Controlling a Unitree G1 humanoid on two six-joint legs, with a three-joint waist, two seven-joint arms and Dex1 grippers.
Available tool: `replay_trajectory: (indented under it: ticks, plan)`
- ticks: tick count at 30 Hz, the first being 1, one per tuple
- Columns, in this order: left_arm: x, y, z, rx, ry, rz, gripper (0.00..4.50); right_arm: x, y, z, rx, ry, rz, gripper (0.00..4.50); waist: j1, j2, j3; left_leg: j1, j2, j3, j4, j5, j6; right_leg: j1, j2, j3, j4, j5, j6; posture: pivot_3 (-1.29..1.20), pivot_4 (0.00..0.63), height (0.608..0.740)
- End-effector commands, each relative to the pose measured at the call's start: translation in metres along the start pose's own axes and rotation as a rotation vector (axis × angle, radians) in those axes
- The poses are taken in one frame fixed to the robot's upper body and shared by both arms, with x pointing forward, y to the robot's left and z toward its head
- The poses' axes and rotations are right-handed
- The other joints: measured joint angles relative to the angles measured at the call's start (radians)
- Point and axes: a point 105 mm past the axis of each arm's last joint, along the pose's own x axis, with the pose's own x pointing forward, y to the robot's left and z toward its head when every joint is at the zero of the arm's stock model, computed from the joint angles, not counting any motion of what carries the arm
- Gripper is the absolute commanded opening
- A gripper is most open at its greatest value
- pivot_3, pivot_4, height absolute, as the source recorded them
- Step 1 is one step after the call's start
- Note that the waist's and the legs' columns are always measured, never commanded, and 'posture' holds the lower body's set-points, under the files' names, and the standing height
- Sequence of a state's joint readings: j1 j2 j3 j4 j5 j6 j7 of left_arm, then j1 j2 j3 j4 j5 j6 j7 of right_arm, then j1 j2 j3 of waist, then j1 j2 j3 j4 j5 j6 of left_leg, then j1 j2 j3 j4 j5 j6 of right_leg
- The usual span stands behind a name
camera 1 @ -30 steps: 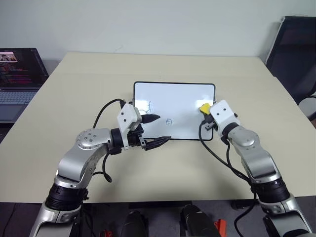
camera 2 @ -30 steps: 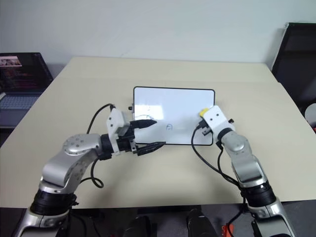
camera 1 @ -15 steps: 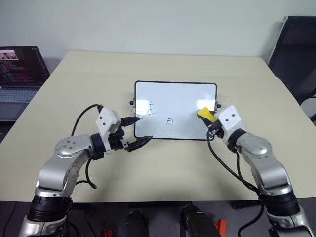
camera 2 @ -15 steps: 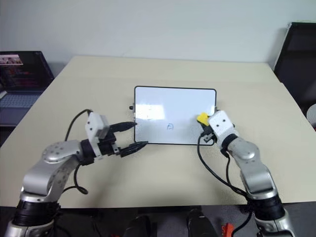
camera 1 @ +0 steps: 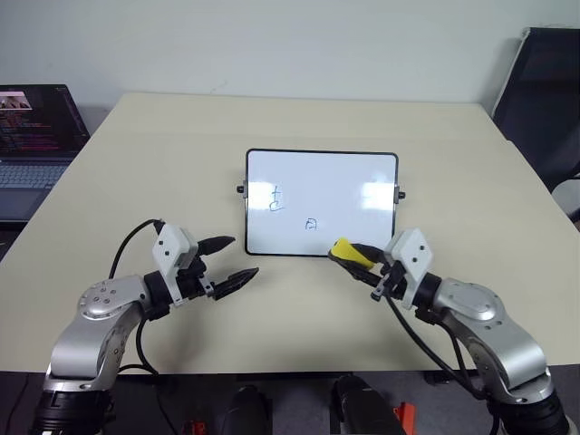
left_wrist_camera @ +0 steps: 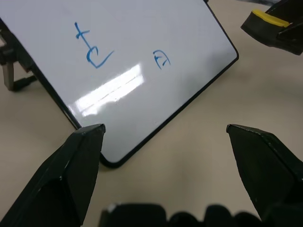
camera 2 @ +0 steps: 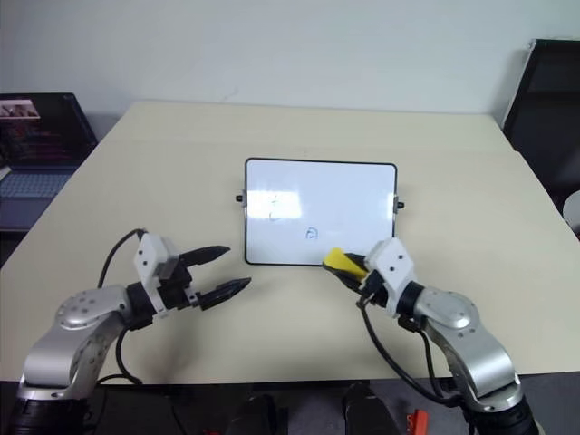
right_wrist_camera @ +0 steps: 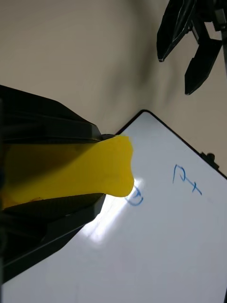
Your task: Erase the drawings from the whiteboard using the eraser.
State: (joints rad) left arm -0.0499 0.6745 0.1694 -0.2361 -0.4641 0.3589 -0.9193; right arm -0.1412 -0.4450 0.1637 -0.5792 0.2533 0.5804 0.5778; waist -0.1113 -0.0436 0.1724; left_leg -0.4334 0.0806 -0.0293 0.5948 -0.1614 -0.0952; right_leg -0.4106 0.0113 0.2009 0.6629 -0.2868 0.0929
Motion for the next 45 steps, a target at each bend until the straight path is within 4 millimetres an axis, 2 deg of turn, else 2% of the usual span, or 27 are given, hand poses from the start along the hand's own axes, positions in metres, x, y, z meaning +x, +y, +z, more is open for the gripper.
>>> replay_trajectory:
  ticks: [1,9,25,32,45]
  plan:
    - [-0.004,0.006,0.017,0.063,-0.040,0.026,4.50,0.006,-0.002,0.013,-0.069,-0.048,-0.006,1.11,0.000,0.000,0.000,0.000,0.000,0.000,0.000,0.000,0.000,0.000,0.000,0.000,0.000,0.000,0.000,0.00,0.150,0.740]
    - [-0.003,0.002,0.019,0.075,-0.044,0.027,4.50,0.006,-0.002,0.010,-0.098,-0.025,0.021,1.11,0.003,0.000,0.000,0.000,0.000,0.000,-0.002,0.000,0.000,0.000,0.000,-0.001,0.000,-0.001,0.000,0.00,0.150,0.740]
    - [-0.005,0.001,0.008,0.079,-0.032,0.015,4.50,0.005,0.000,0.003,-0.117,0.011,0.053,1.11,0.003,0.000,0.000,0.000,0.000,0.000,-0.002,0.000,0.000,0.000,0.000,-0.001,0.000,-0.001,0.000,0.00,0.150,0.740]
    - [-0.004,-0.001,0.008,0.084,-0.023,0.001,4.50,0.000,0.007,-0.006,-0.098,0.057,0.100,1.11,0.003,0.000,0.000,0.000,0.000,0.000,-0.002,0.000,0.000,0.000,0.000,-0.001,0.000,-0.001,0.000,0.00,0.150,0.740]
    - [0.001,-0.003,0.013,0.094,-0.019,-0.020,4.50,0.001,0.008,-0.006,-0.106,0.059,0.100,1.11,0.004,0.000,0.000,0.000,0.000,0.000,-0.001,0.000,0.000,0.000,0.000,-0.001,0.000,-0.001,0.000,0.00,0.150,0.740]
